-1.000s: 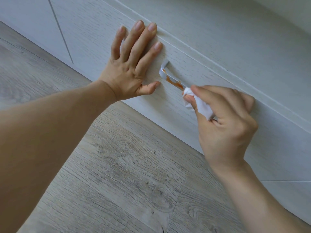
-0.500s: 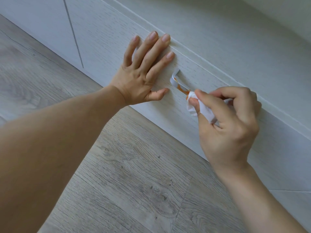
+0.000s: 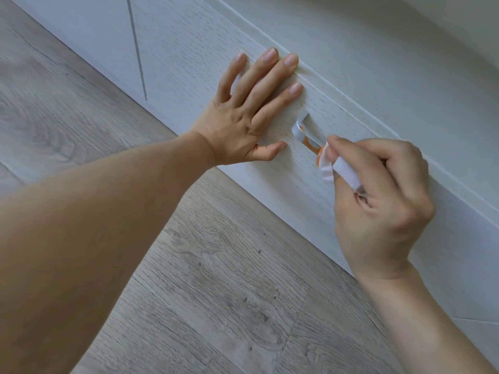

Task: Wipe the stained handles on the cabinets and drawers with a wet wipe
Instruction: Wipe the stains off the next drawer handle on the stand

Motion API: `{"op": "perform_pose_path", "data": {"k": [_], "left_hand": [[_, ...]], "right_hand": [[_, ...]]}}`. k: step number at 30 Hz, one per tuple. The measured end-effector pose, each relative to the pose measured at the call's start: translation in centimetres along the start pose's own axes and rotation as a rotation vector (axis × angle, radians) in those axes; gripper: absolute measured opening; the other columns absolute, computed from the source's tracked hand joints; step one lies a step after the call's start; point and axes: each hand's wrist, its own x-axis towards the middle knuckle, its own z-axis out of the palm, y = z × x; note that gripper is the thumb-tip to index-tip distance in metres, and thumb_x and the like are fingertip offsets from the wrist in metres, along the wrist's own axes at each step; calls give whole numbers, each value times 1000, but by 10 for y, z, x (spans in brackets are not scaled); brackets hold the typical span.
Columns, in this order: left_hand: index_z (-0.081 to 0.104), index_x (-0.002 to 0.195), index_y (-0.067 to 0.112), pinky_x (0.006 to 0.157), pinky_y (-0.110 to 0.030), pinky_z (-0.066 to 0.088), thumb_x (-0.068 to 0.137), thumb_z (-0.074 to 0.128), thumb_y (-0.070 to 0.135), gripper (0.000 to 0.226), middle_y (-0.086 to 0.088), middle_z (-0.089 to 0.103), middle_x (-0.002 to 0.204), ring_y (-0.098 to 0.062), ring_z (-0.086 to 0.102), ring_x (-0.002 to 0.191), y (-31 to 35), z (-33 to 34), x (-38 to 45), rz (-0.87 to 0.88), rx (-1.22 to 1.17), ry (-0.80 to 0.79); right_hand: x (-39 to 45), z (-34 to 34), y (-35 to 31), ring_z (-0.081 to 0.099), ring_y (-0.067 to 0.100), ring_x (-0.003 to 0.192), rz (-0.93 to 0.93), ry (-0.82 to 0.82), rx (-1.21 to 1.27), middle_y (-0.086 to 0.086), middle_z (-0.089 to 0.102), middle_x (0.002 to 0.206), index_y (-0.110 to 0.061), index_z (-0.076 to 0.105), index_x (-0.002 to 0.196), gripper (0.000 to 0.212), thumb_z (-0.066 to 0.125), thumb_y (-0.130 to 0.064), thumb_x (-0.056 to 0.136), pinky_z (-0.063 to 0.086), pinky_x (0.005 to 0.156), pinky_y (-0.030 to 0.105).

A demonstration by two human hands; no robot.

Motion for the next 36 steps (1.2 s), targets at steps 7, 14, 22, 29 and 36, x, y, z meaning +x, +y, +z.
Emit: {"op": "perform_pose_path", "data": {"k": [7, 14, 22, 29, 36], "left_hand": [[-4, 152, 16, 117, -42, 1, 91, 28, 59, 81, -18, 24, 144, -20, -6, 146, 0, 2, -2, -5, 8, 3], [-2, 153, 16, 117, -42, 0, 91, 30, 59, 82, -19, 23, 145, -21, -5, 146, 0, 4, -2, -14, 14, 5], [0, 153, 17, 117, -43, 0, 92, 30, 59, 80, -18, 23, 146, -23, -2, 147, -1, 2, -1, -11, 17, -13], [-3, 152, 15, 116, -43, -1, 93, 31, 58, 81, -19, 22, 146, -33, 12, 141, -1, 3, -1, 15, -32, -28], [-1, 152, 15, 116, -43, -4, 93, 27, 58, 79, -20, 22, 146, -31, 9, 144, -2, 7, -2, 19, -54, -13]], "right_hand": [[-6, -5, 6, 54, 27, 75, -65, -112, 41, 17, 67, 84, 3, 69, 101, 20, 70, -13, 89, 47, 68, 39], [-4, 1, 4, 54, 22, 71, -106, -38, 15, 14, 69, 78, 2, 72, 94, 9, 71, -2, 86, 49, 65, 34], [-2, 5, -2, 54, 21, 73, -108, -21, -94, 7, 71, 78, -7, 75, 90, 6, 70, -9, 89, 39, 63, 35], [-2, -4, -3, 53, 21, 75, -48, -64, -29, 9, 70, 83, -6, 73, 96, 10, 71, -12, 89, 40, 67, 36], [7, 9, -8, 55, 26, 70, -44, -76, -56, 9, 69, 77, -5, 74, 91, 8, 70, -12, 89, 41, 63, 37]]}}
